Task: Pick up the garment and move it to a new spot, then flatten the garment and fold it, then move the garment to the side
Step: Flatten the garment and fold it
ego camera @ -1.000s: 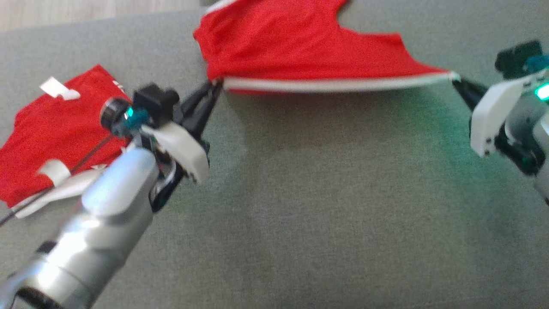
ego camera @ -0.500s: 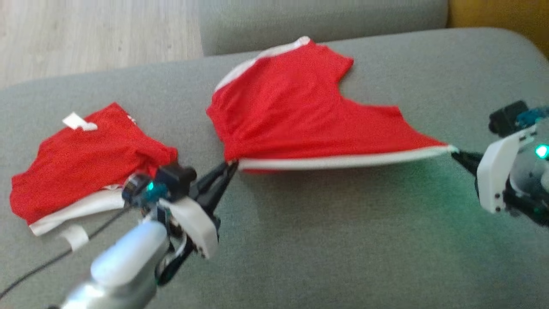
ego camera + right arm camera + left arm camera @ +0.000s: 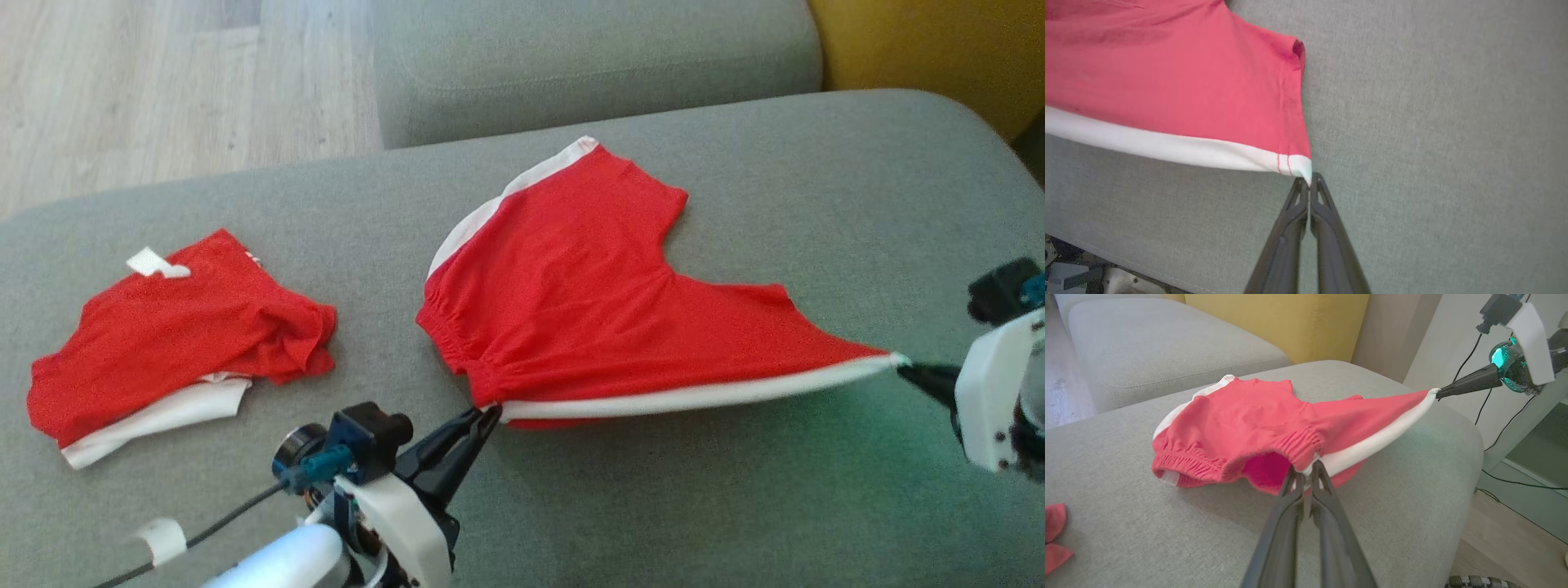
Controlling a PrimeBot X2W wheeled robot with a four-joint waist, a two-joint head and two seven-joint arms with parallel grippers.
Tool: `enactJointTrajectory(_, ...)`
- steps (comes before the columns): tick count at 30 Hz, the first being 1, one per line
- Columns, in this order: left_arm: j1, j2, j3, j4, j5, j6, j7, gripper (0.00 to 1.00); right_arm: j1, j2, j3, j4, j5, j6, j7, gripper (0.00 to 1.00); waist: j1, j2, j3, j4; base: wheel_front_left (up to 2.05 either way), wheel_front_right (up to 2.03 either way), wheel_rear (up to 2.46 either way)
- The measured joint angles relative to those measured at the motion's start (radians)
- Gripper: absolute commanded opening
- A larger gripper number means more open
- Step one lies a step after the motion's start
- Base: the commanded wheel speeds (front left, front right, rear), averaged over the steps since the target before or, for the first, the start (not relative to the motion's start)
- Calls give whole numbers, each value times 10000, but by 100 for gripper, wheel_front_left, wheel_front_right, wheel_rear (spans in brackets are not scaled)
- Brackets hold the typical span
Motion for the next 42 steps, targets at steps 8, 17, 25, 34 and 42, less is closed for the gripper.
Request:
enactJointTrajectory(8, -621, 92, 364, -161, 44, 263, 6, 0, -209, 148, -1302, -376, -1049, 0, -522, 0, 1, 0, 626, 169, 0, 0, 0)
enactJointTrajectory(17, -2213, -268, 748, 798, 301, 155, -6, 0, -1877, 1097, -2447, 96, -2759, 0, -1001, 0, 3, -1, 1771, 621, 0, 0, 0)
enactJointTrajectory(25, -3358, -844, 757, 1862, 529, -94, 2, 0, -3196, 1555, -2330, 924, -3501, 0, -1129, 0, 4, -1, 2680, 1096, 0, 0, 0)
enactJointTrajectory(34, -4166, -1465, 786, 2794, 623, -209, -155, 0, -4618, 1776, -1747, 2011, -3950, 0, -1789, 0, 3, -1, 3516, 1705, 0, 0, 0)
enactJointTrajectory(42, -4616, -1910, 784, 3331, 627, -270, -286, 0, -5789, 1960, -1135, 2800, -4082, 0, -2353, 0, 1, -1, 4084, 2242, 0, 0, 0)
